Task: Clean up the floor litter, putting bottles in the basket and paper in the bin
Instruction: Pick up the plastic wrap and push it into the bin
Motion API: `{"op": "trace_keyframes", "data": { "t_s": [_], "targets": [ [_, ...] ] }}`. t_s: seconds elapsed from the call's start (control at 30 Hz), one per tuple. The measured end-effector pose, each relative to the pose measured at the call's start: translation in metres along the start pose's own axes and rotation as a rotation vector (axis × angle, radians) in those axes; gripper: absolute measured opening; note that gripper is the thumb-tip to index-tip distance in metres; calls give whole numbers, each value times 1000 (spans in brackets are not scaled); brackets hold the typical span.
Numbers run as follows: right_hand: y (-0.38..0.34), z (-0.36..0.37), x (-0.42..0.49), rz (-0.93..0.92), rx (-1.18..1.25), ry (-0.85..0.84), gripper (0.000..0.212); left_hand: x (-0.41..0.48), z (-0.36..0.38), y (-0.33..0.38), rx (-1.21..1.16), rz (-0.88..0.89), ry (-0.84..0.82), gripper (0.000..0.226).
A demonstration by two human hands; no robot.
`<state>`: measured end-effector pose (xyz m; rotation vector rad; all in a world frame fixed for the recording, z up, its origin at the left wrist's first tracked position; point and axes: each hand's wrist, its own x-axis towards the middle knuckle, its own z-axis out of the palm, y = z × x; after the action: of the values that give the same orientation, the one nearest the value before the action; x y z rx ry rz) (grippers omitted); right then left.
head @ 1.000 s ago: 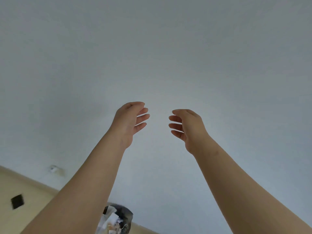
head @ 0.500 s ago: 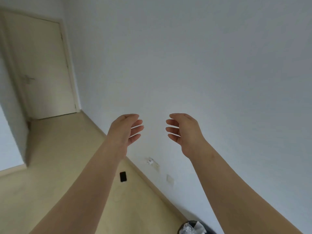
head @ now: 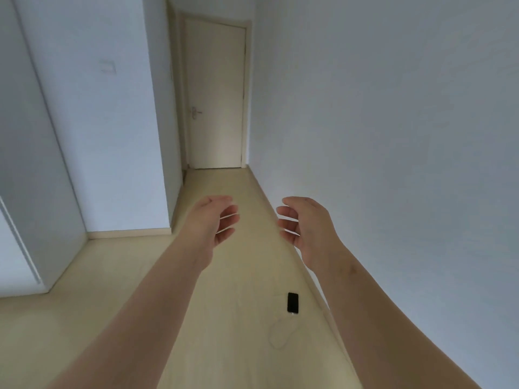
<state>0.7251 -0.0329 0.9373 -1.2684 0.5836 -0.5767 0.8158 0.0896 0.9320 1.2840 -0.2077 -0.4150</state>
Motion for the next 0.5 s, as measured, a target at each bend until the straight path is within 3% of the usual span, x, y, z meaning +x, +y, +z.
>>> {"op": "trace_keyframes", "data": {
  "t_s": [0.23,0.5],
  "targets": [
    [-8,49,130,21,-34,-109,4,107,11,15,-47,31,130,4],
    [20,168,211,109,-74,-344,8,193,-80,31,-70,61,371,4]
  ]
}}
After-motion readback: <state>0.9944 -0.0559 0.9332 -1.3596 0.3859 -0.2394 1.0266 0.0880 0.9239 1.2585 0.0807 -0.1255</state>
